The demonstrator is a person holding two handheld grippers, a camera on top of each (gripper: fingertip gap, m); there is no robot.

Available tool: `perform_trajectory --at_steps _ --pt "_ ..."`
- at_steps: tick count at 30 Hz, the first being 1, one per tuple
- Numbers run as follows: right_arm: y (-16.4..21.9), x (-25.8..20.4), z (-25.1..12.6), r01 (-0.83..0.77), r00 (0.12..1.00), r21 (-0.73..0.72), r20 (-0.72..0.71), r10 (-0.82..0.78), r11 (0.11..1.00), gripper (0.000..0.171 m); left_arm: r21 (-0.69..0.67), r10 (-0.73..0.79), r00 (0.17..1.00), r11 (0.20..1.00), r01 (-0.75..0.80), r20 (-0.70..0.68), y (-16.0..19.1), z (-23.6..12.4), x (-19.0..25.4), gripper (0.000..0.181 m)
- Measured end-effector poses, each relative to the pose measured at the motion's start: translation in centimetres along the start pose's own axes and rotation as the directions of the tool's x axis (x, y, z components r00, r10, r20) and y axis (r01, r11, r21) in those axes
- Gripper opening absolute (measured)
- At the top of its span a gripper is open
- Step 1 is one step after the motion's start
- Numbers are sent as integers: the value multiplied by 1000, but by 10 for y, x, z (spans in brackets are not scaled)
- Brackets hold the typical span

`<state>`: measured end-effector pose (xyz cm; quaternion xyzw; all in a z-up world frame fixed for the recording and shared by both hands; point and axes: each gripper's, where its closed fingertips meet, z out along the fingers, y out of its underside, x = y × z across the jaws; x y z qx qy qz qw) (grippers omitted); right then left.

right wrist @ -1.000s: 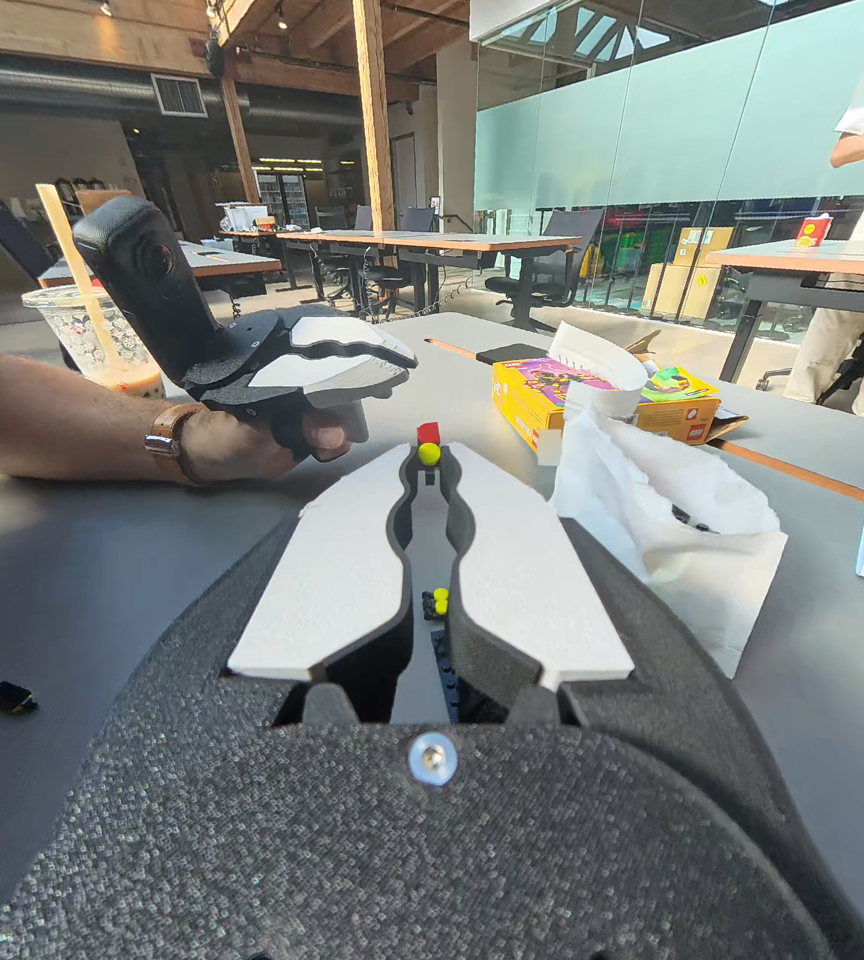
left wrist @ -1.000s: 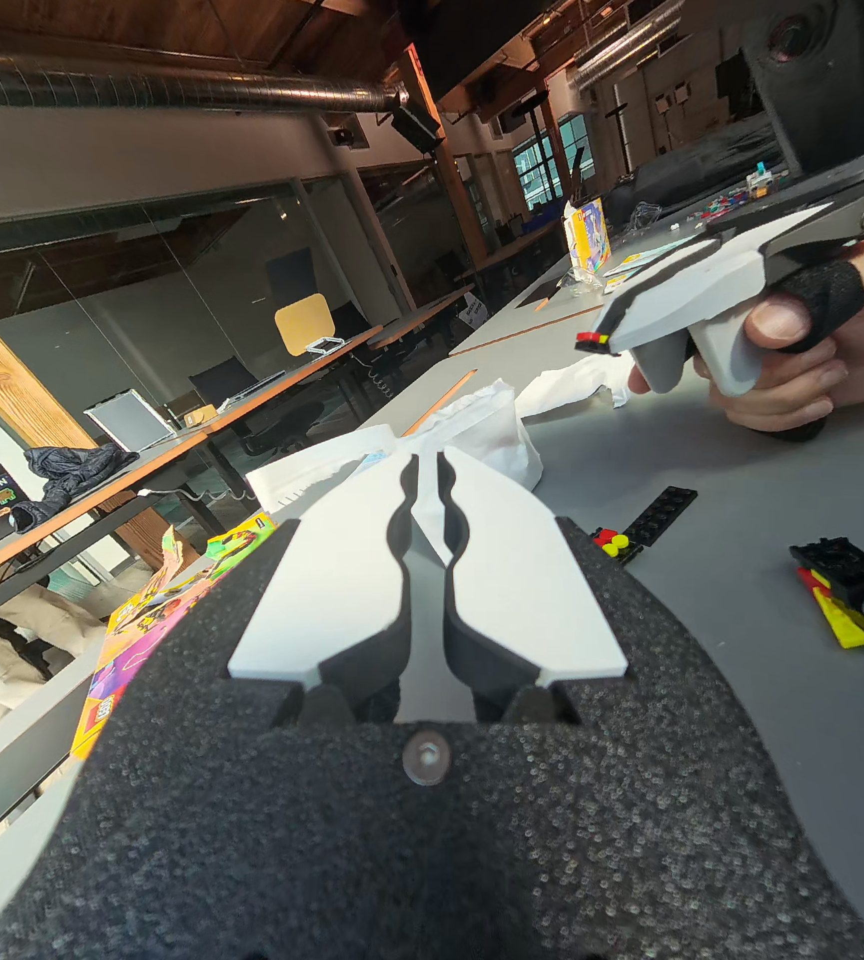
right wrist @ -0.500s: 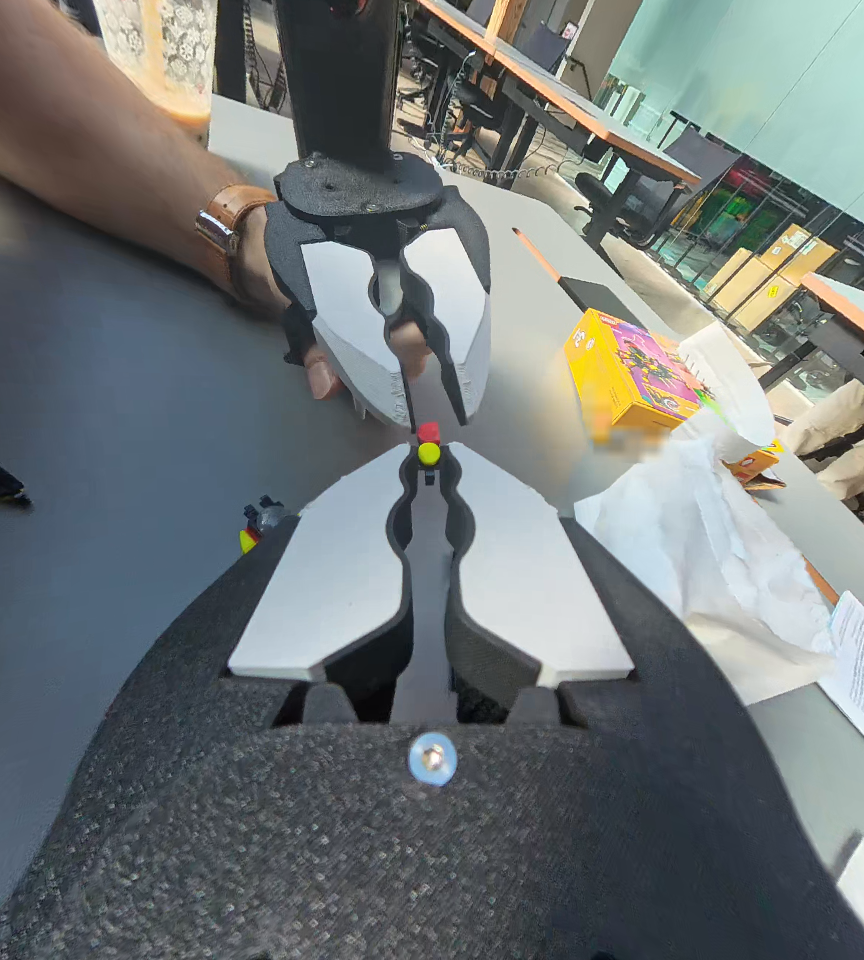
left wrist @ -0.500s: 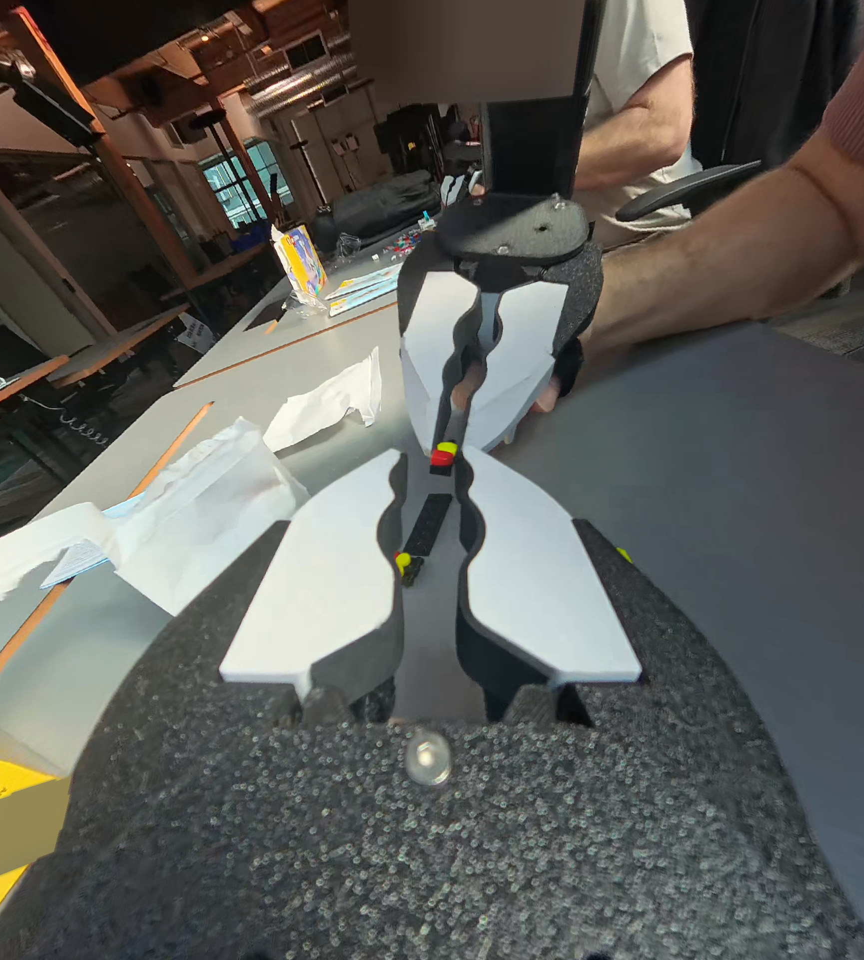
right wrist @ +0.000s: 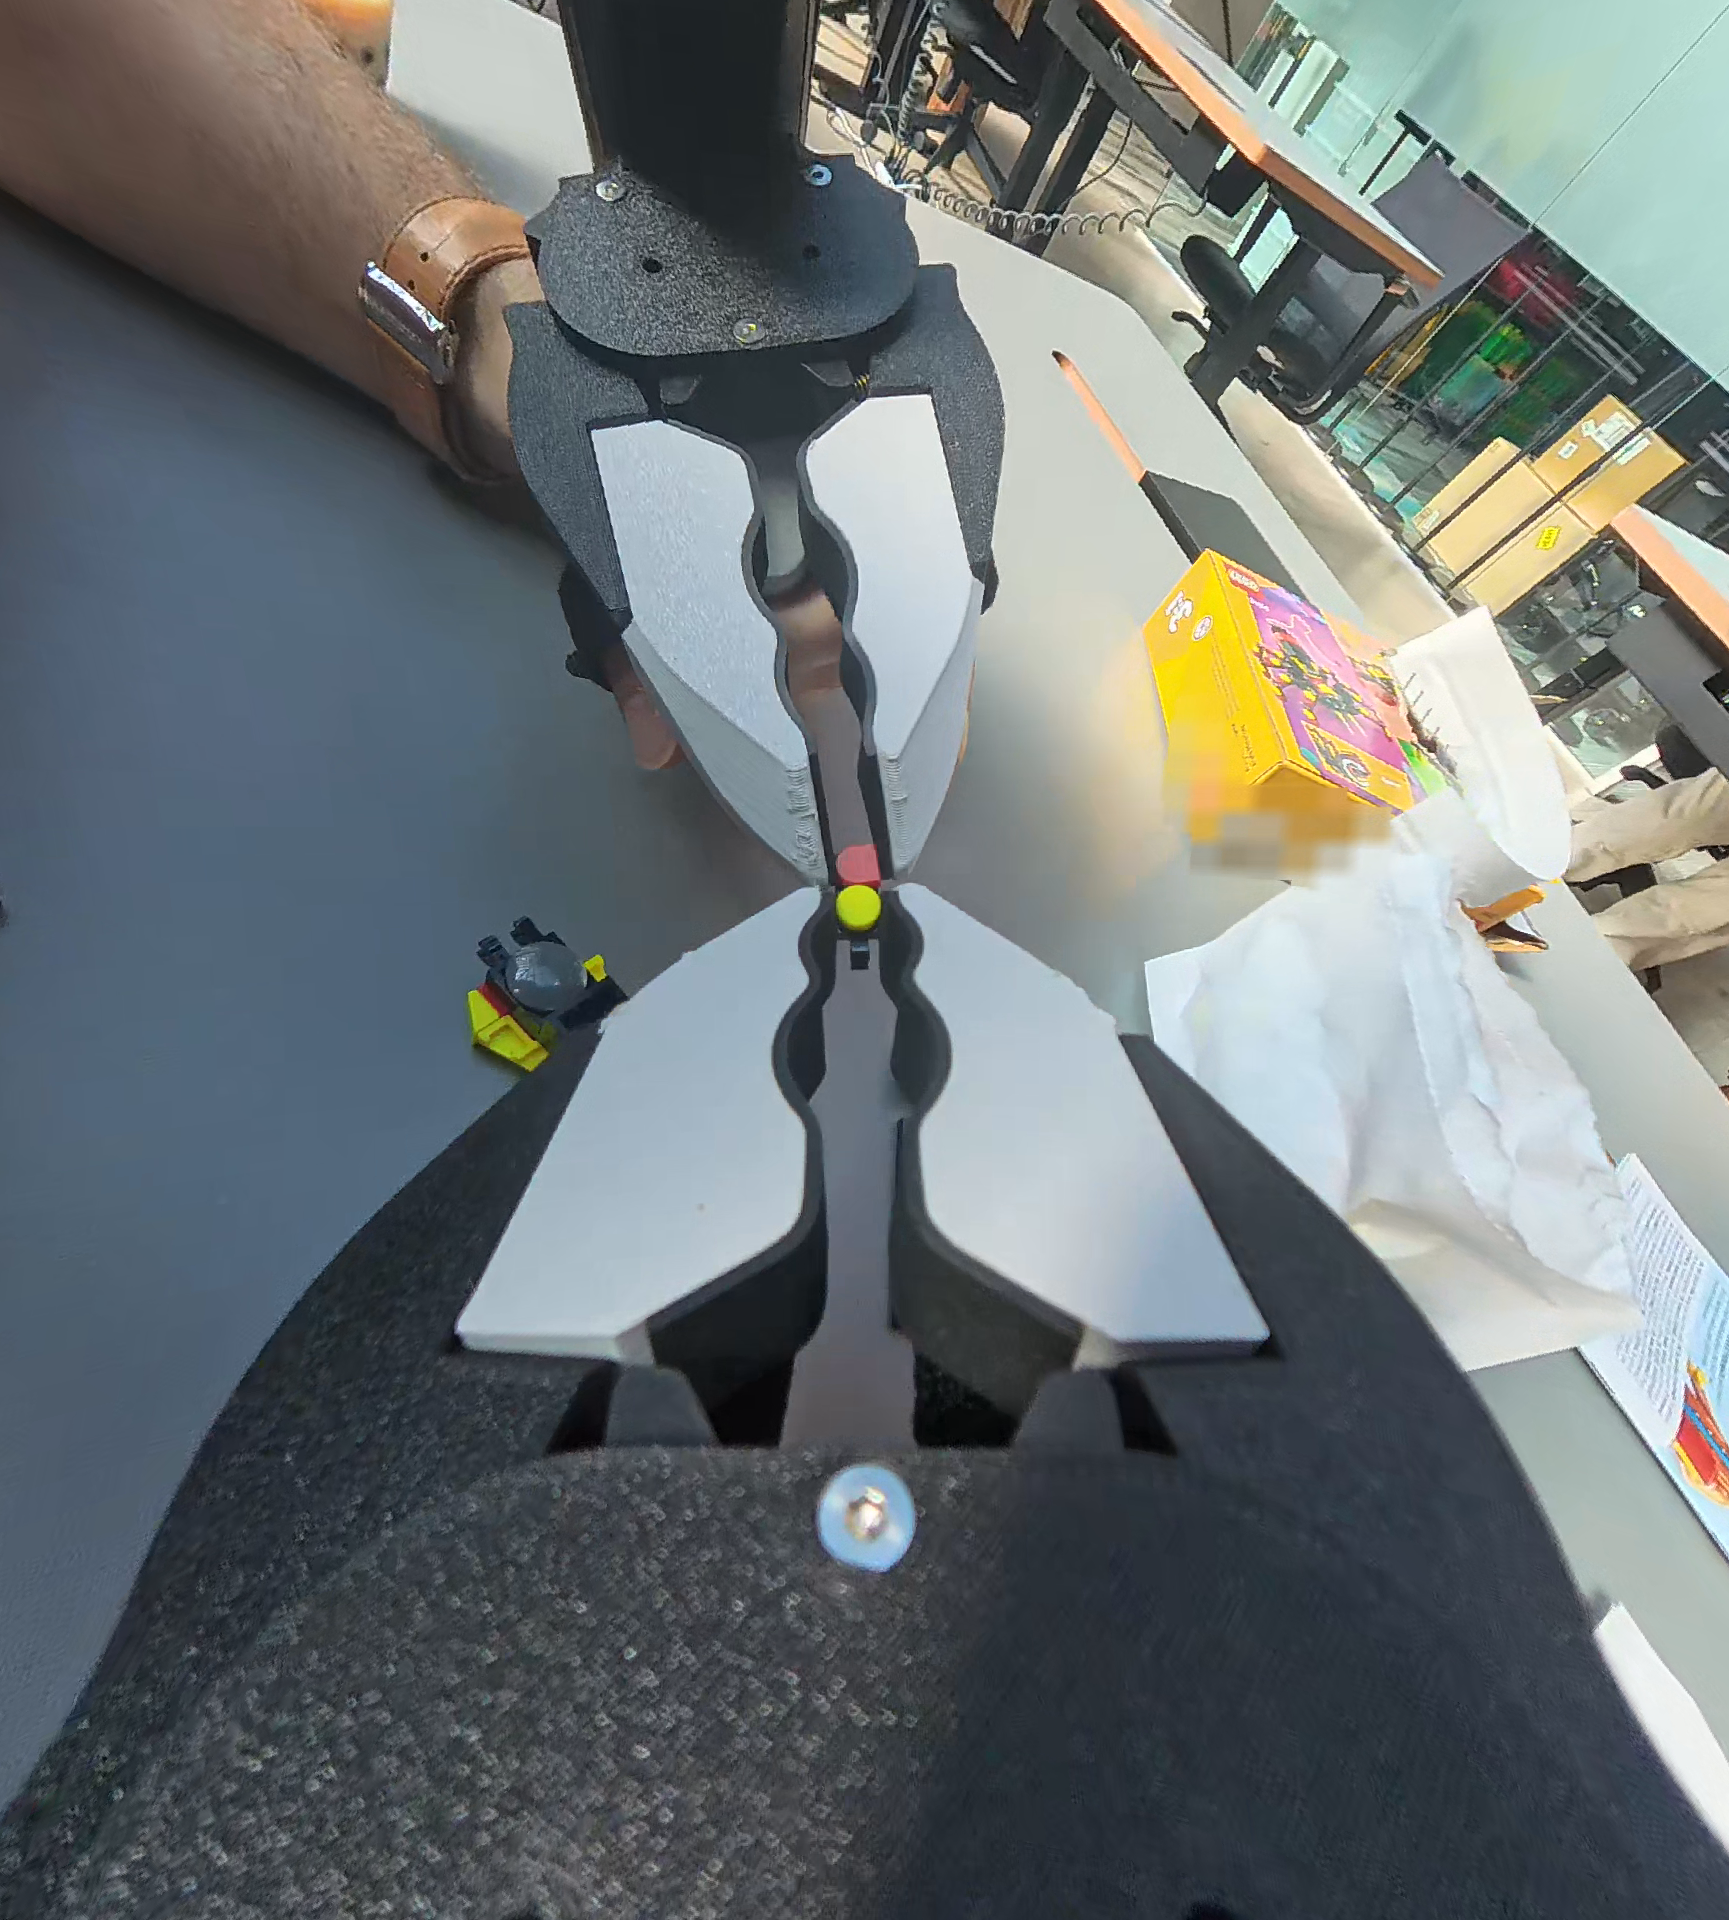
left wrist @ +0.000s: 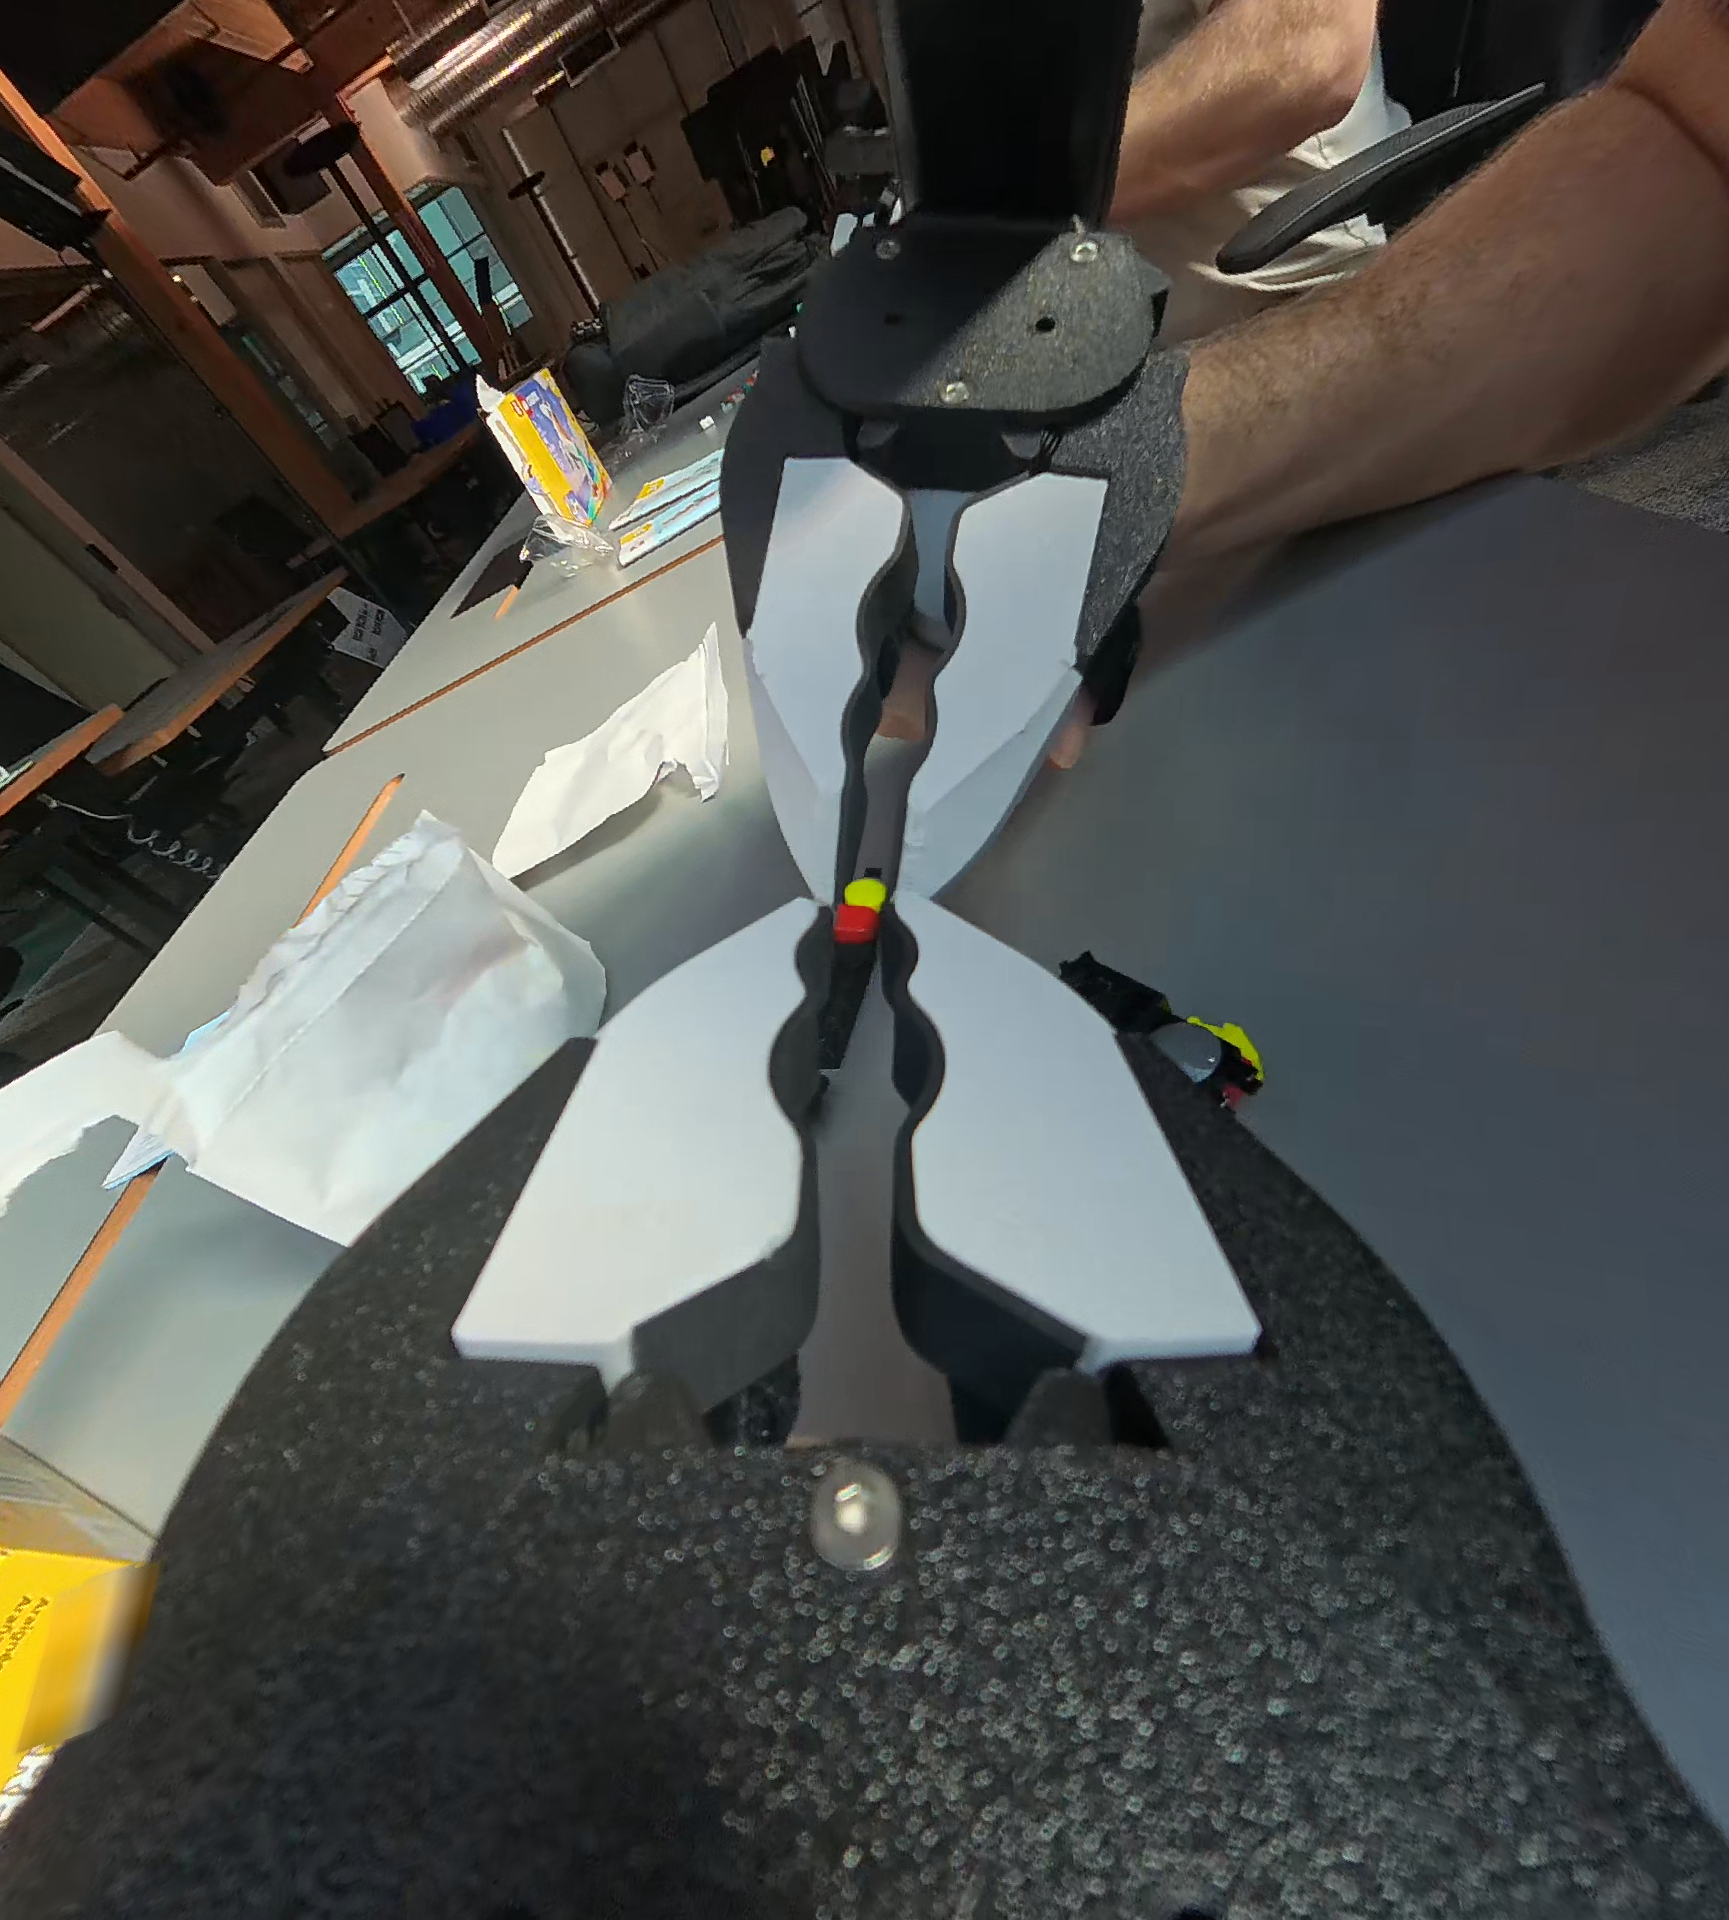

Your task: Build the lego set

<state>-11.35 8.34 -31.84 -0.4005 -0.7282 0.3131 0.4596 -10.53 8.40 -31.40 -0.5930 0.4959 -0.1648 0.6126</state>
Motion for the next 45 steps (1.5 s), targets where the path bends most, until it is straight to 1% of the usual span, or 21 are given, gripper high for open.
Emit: perform_trajectory --at_steps 6,10,16,19,20,21,23,28,31,32,36,42,43,44,45 --pt "4 -3 1 29 1000 -32 4 -29 999 7 -32 9 1000 999 -10 -8 4 1 2 7" --pt "6 -2 2 25 1000 -43 3 -25 999 7 -58 44 999 997 -43 18 5 1 1 7" --pt "6 5 4 -142 990 -63 -7 142 988 8 -97 104 990 991 -95 91 5 0 -5 7" --pt "6 6 4 -182 983 -71 -8 182 981 8 -106 107 989 990 -96 100 5 1 -6 7" --pt "7 6 4 -174 985 -84 -16 173 981 8 -106 100 990 990 -89 100 6 1 -6 7" --pt "7 7 4 -132 991 -95 -33 129 987 8 -99 81 992 993 -71 99 5 1 -6 7" --pt "5 8 3 -13 997 -131 -75 3 991 8 -68 22 995 998 -15 93 3 1 -7 7" --pt "7 8 0 110 986 -171 -104 -128 979 8 -54 -35 996 998 40 85 2 4 -7 7" --pt "8 11 -2 140 980 -176 -118 -162 974 7 -31 -89 993 995 92 79 0 7 -9 7" --pt "9 12 -3 159 975 -190 -123 -184 969 7 -36 -88 993 995 91 80 1 8 -9 6" --pt "11 13 -2 153 974 -214 -133 -184 965 8 -41 -89 992 995 93 86 2 8 -10 6" --pt "14 13 1 215 953 -271 -153 -263 938 7 -40 -96 993 994 99 74 2 9 -8 6" --pt "14 14 1 228 947 -279 -158 -278 933 8 -16 -100 993 995 102 65 -2 9 -8 6" --pt "23 11 3 230 950 -332 -127 -285 915 7 41 -129 991 991 127 45 -11 7 -6 0" --pt "36 9 7 256 944 -379 -100 -315 889 7 66 -161 987 985 159 27 -16 8 -4 0"
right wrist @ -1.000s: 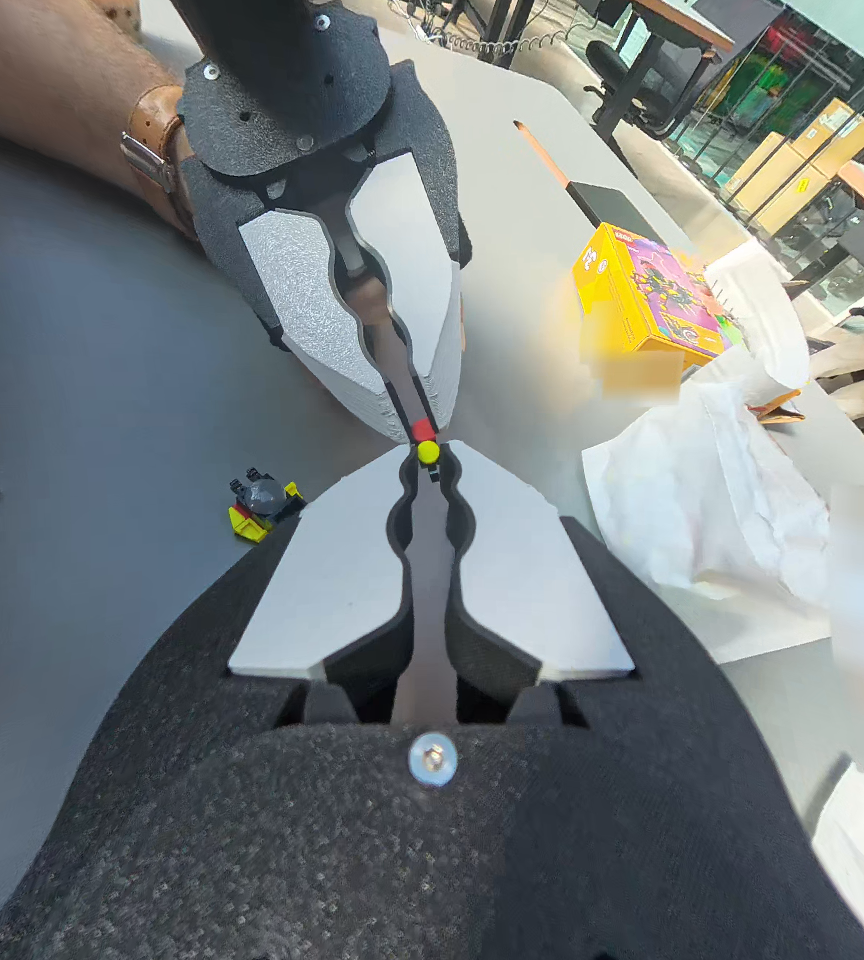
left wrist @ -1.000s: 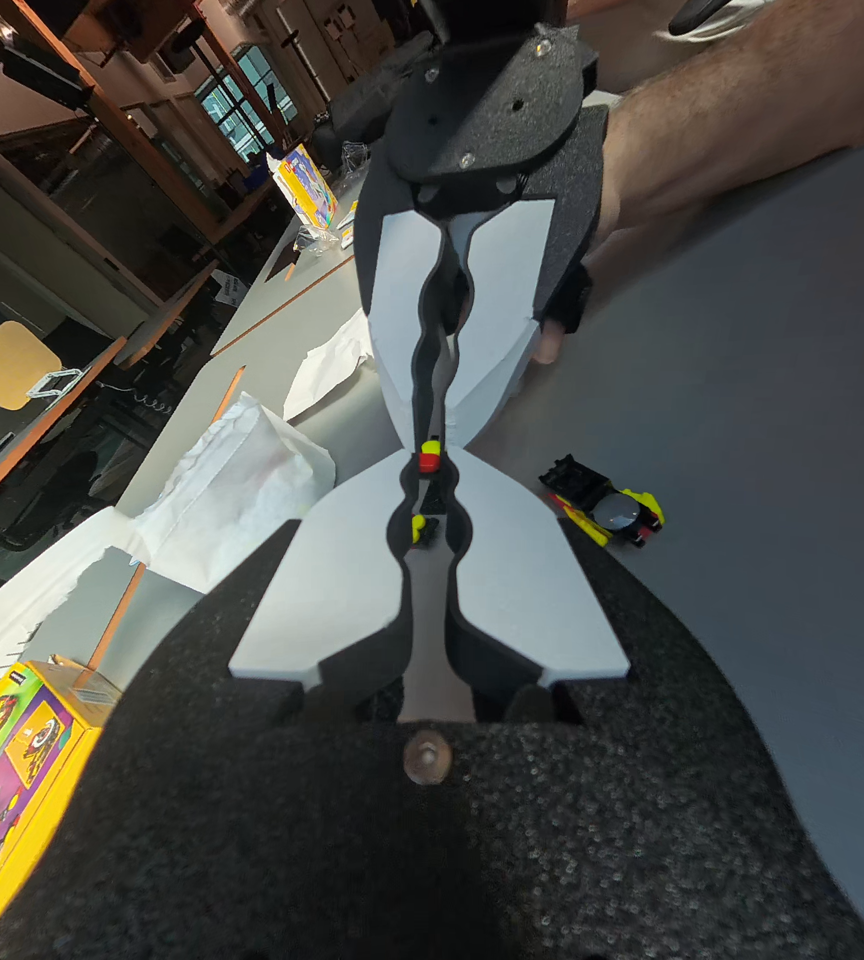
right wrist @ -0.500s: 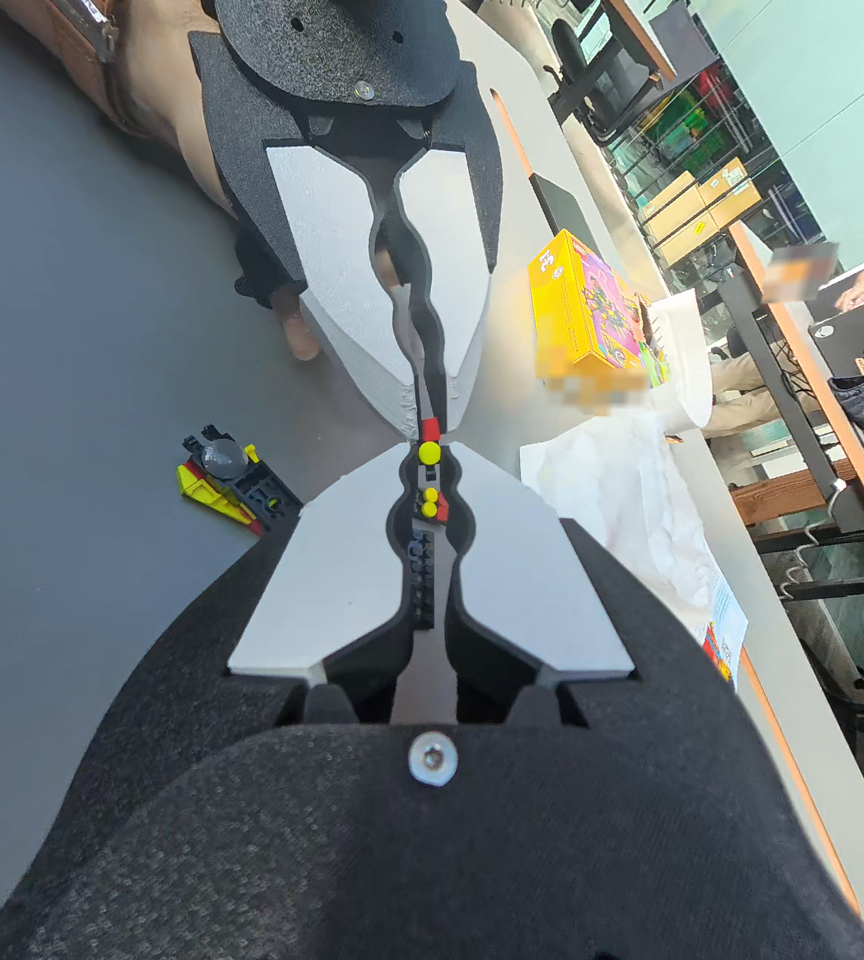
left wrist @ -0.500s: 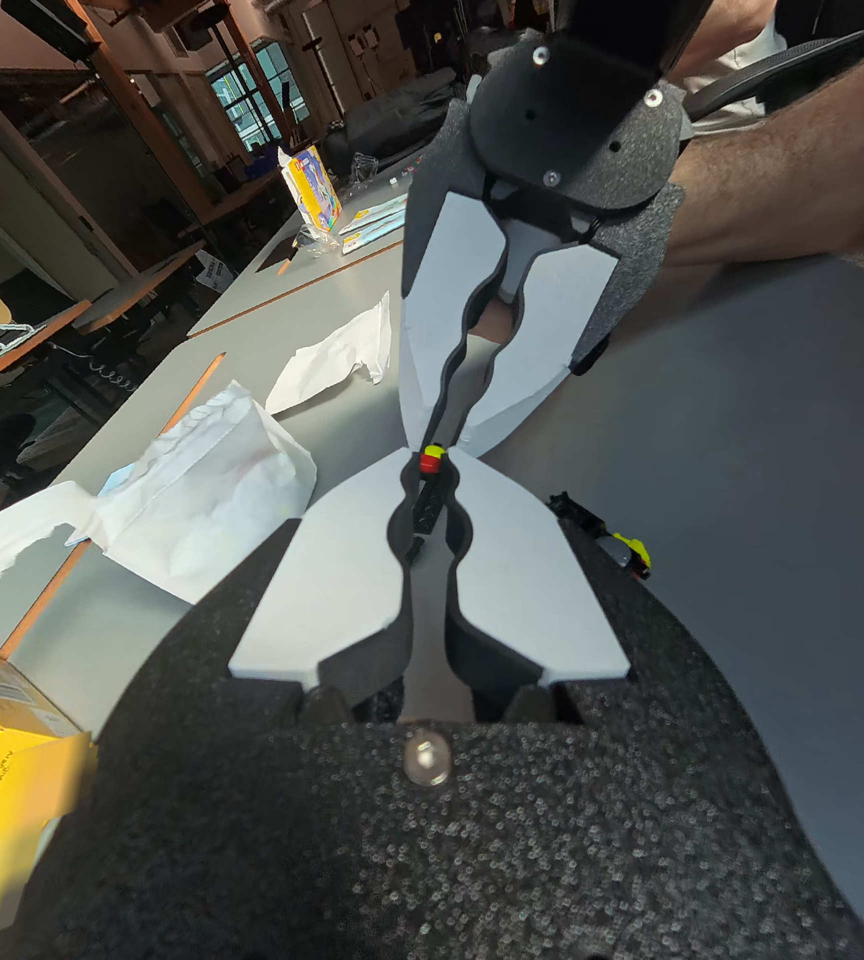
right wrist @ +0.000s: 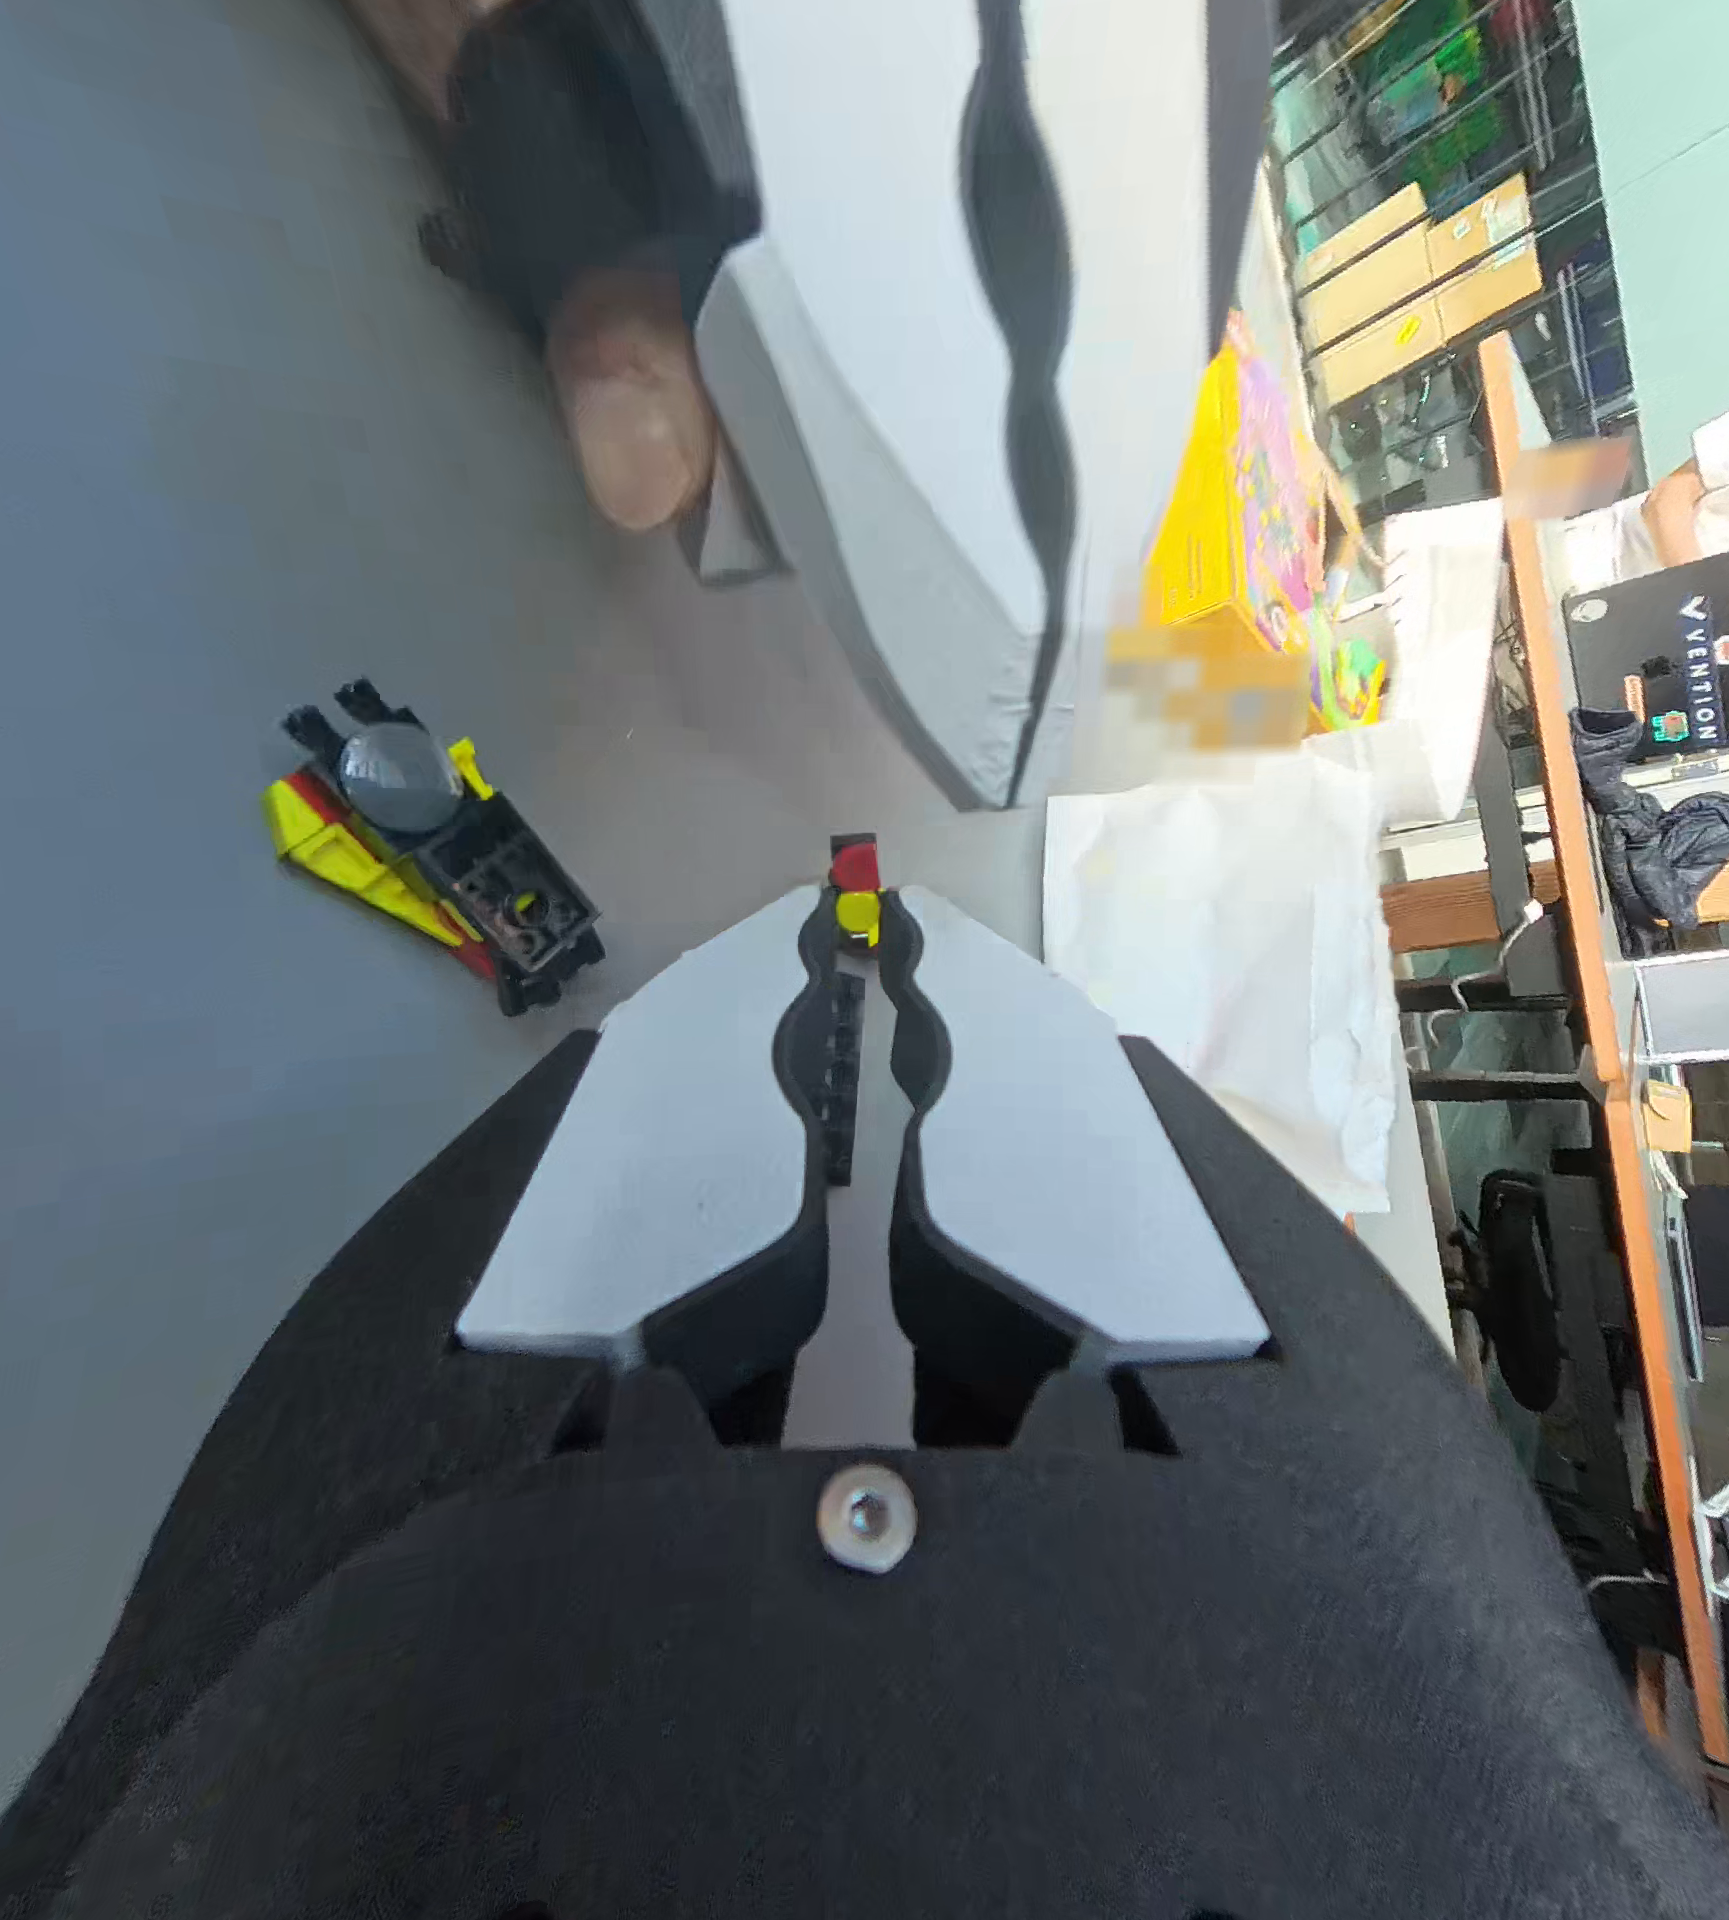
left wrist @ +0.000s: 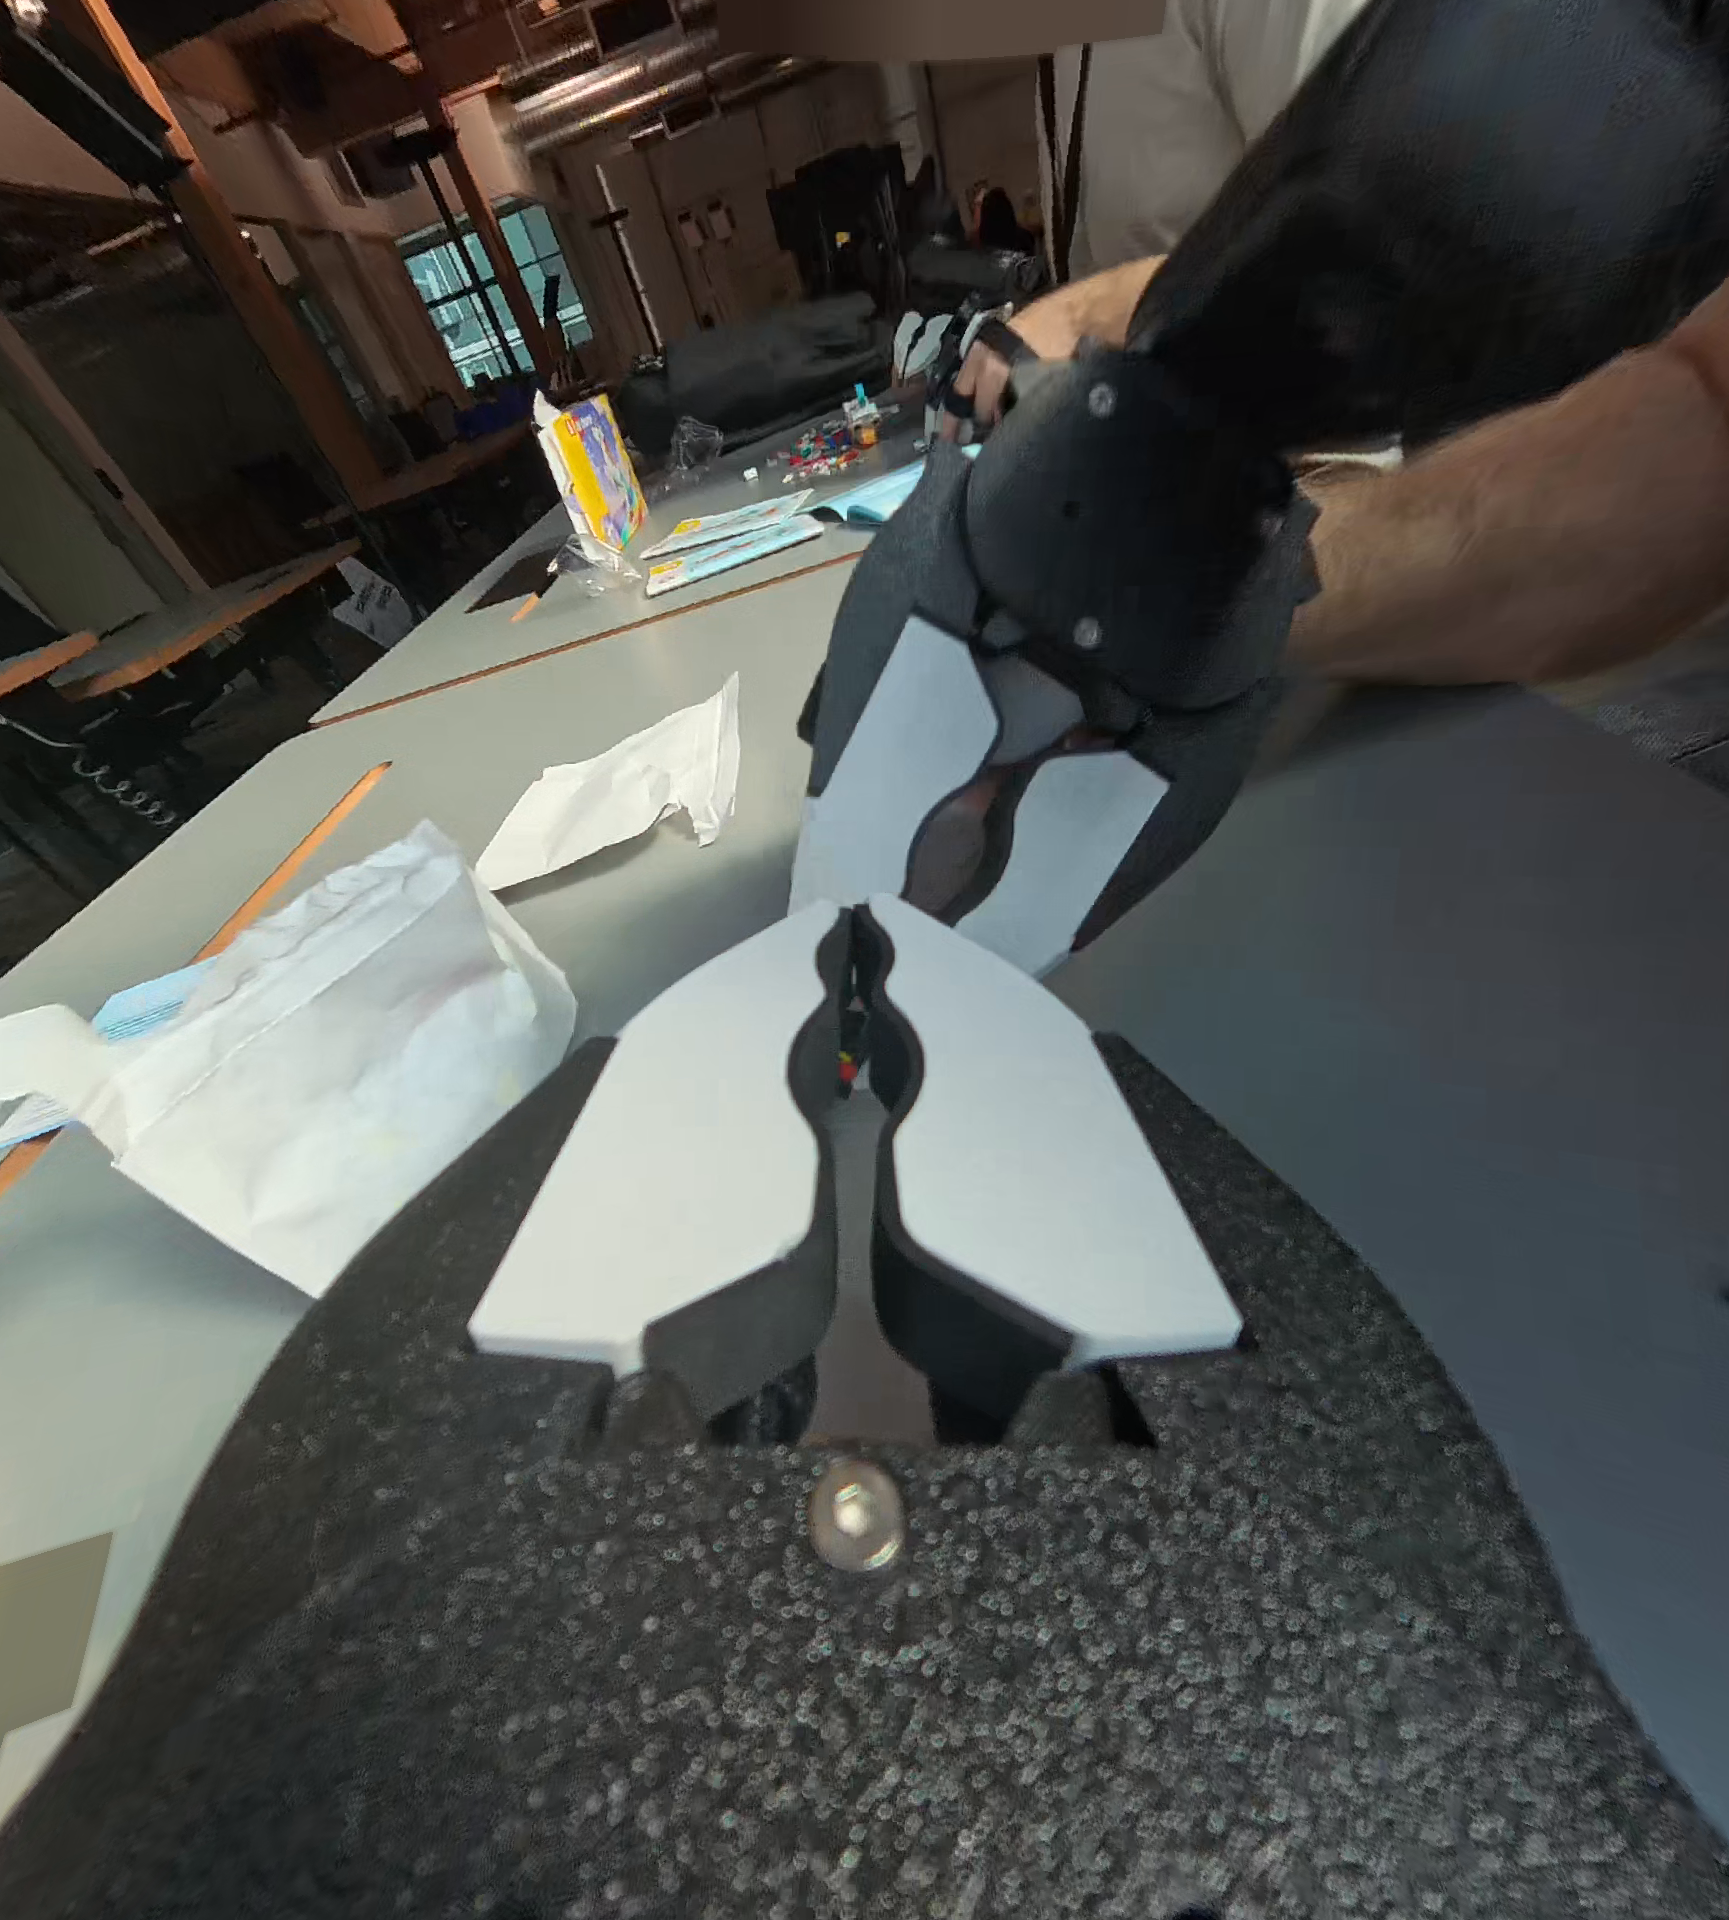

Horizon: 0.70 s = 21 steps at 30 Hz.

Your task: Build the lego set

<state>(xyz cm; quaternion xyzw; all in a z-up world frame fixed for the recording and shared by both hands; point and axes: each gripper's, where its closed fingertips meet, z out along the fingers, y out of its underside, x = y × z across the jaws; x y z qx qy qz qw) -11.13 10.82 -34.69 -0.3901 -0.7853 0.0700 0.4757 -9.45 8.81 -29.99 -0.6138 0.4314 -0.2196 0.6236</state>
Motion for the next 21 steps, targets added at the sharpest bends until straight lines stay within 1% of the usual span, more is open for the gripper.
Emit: perform_trajectory --at_steps 1,2,3,4,5,6,7,8,9,11,13,14,15,16,21 --pt "3 -3 2 43 999 -17 -12 -43 999 7 -45 38 999 998 -38 8 7 3 0 0" --pt "-4 3 -4 61 996 26 -61 -59 998 7 -113 93 995 990 -89 25 17 3 -2 0" --pt "-12 8 -10 -4 998 81 -56 9 997 7 -128 94 995 988 -88 43 19 2 -5 0" --pt "-7 12 -10 -78 996 73 -30 81 994 7 -111 81 994 991 -73 70 16 -2 -10 0" --pt "2 13 -6 -108 994 29 -17 108 994 7 -100 87 992 992 -78 90 13 -6 -15 0" --pt "6 15 -6 -103 994 17 -28 103 995 7 -108 111 989 989 -100 102 13 -8 -18 0" --pt "3 15 -8 -100 994 33 -34 101 994 7 -134 145 983 982 -129 111 15 -8 -21 5" --pt "0 14 -8 -108 994 46 -23 109 993 7 -164 178 978 974 -159 112 18 -7 -23 12" --pt "2 12 -6 -112 994 29 -7 112 993 7 -192 199 975 965 -177 100 22 -4 -22 17" --pt "6 8 -1 -67 998 -8 -5 67 998 7 -249 225 973 946 -207 45 32 3 -15 19" --pt "4 3 0 -53 999 -8 6 53 999 7 -305 284 959 914 -269 6 40 9 -10 18" --pt "6 3 0 -54 999 -18 9 54 998 7 -316 295 955 905 -286 -19 42 11 -7 11" --pt "7 2 0 -56 998 -19 18 56 998 7 -323 296 955 902 -287 -21 42 12 -7 8" --pt "6 0 -1 -62 998 -6 31 63 998 7 -323 296 955 903 -284 -14 42 11 -8 1" --pt "-1 2 -8 -141 988 75 70 135 987 7 -323 279 960 906 -272 -25 45 6 -10 1"
